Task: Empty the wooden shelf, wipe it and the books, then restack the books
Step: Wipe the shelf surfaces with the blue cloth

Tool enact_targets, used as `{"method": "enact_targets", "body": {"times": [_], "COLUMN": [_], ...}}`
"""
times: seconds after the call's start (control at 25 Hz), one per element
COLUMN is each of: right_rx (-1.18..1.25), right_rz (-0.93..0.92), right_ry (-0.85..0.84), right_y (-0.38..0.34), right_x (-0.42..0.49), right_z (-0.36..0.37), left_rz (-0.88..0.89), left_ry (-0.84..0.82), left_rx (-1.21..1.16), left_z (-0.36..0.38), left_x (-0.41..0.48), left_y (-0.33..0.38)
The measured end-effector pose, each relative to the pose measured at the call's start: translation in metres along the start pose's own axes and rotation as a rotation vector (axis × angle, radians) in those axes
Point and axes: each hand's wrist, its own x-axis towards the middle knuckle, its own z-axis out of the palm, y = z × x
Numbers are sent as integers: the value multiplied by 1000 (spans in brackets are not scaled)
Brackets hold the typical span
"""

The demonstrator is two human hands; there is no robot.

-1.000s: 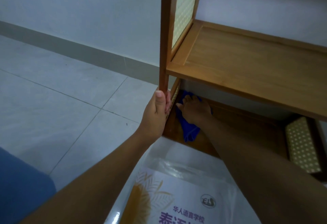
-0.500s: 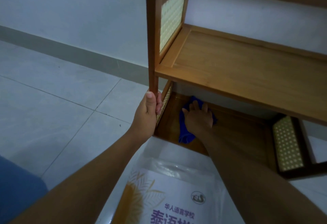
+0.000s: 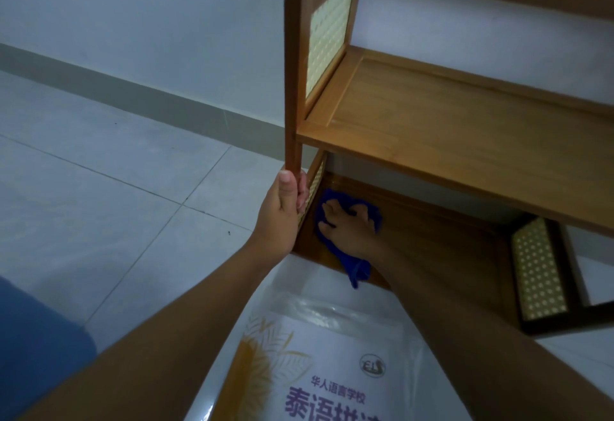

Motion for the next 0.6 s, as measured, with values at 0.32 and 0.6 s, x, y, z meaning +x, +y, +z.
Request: {"method": "enact_targets", "body": {"times": [0.32, 0.6], "right_rx": [-31, -126], "right_rz": [-225, -281], "right_ry": [-50, 8], "right_y": [-4, -4], "right_x": [-43, -35], "right_z": [15, 14], "left_rz": [-3, 0], "left_ry": [26, 17], "left_rx": [-25, -11], "left_z": [2, 1], "left_x": [0, 1], "left_y": [0, 0]}}
